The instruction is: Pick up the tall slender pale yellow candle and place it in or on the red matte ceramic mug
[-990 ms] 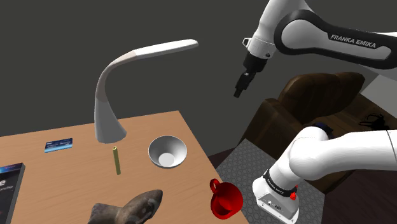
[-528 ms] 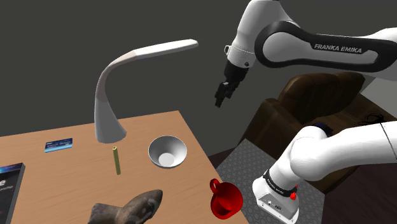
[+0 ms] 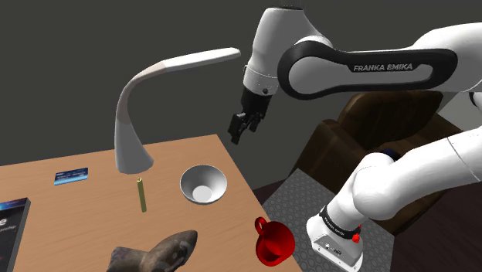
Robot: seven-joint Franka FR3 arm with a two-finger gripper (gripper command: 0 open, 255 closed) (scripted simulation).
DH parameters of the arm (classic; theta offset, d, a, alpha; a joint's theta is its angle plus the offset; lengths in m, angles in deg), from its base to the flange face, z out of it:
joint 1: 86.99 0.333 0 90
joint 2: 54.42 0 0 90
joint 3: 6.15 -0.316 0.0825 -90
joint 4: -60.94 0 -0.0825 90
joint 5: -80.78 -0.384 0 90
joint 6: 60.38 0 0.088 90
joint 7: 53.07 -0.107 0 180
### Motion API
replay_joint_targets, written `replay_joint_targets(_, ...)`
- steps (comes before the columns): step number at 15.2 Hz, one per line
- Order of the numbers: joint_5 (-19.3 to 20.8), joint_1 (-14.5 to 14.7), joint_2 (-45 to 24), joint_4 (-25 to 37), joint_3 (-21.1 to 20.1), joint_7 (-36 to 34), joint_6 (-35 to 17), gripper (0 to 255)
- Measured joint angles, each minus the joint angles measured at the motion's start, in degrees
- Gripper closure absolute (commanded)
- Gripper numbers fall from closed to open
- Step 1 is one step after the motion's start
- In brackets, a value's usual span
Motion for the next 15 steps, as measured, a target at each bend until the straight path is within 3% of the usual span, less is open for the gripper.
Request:
replay_joint_targets(7, 2.51, 0.15, -13.23, 8.44, -7.92, -11.78, -4.75, 0)
replay_joint_targets(15, 12.36, 2.43, -31.88, 22.24, -13.71, -26.74, -7.09, 0)
